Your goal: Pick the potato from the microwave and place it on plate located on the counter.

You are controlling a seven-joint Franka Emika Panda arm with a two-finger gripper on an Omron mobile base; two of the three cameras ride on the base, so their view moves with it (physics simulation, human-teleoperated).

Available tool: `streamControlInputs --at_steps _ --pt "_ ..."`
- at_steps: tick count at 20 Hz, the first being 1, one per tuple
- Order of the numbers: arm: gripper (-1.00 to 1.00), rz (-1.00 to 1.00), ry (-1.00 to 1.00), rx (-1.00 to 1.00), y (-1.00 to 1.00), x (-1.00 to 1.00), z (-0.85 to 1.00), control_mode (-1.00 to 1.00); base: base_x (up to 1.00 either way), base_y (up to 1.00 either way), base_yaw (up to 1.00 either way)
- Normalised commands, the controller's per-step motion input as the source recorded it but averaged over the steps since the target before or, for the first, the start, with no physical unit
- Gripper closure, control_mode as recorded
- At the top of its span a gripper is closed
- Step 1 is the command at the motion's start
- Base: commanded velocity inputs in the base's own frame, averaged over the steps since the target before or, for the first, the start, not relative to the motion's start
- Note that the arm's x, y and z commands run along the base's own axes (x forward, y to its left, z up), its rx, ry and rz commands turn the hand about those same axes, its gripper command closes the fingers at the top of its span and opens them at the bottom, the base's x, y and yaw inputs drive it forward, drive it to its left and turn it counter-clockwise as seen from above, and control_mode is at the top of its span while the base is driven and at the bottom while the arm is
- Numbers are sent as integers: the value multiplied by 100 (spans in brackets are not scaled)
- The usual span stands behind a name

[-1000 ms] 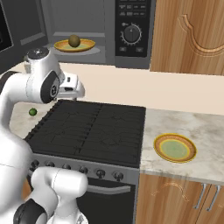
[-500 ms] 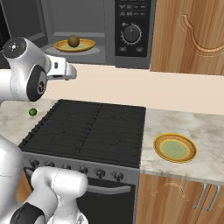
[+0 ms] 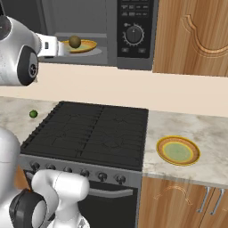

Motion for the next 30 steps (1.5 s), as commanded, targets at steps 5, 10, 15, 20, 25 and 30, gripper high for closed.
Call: streamControlInputs --at_steps 5,10,15,20,25,30 --pt "-100 0 0 1 0 31 7 -100 0 0 0" --pt "-100 2 0 1 2 43 0 -100 0 0 0" --pt "-100 8 1 0 40 64 -1 -100 0 0 0" --pt "-100 8 7 0 46 84 0 -100 0 0 0" --pt "-100 0 7 1 -2 59 0 -100 0 0 0" --pt "-100 -2 0 0 -5 32 0 -100 0 0 0"
